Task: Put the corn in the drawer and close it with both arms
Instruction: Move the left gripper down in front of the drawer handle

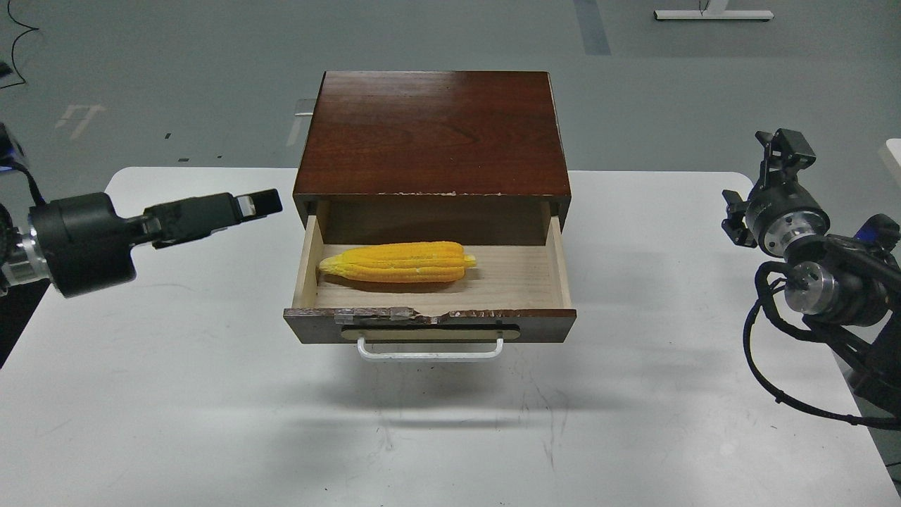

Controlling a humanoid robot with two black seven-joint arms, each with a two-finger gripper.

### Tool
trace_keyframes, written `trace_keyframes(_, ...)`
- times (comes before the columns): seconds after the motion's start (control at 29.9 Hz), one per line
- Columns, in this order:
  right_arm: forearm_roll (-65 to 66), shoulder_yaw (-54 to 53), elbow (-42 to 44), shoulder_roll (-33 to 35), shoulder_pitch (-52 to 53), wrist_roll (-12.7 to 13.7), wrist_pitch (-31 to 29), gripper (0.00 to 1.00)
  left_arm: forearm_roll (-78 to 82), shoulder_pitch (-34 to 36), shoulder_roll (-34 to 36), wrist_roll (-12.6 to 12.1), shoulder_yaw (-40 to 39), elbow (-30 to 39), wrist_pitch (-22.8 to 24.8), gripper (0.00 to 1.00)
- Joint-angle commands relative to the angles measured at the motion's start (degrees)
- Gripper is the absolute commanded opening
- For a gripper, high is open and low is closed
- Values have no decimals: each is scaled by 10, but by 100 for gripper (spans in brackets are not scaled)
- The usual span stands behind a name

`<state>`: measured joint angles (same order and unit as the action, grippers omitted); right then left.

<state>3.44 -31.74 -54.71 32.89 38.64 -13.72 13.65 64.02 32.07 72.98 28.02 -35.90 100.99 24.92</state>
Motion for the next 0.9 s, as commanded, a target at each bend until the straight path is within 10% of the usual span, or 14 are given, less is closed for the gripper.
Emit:
trace_keyframes(0.0,1,4,17,-1,-5,0,-5,100,7,0,0,0,-3,2,31,0)
trace_keyframes(0.87,9,9,94,-35,17,-4,-65,100,67,-60,-88,0,96,2,31,0)
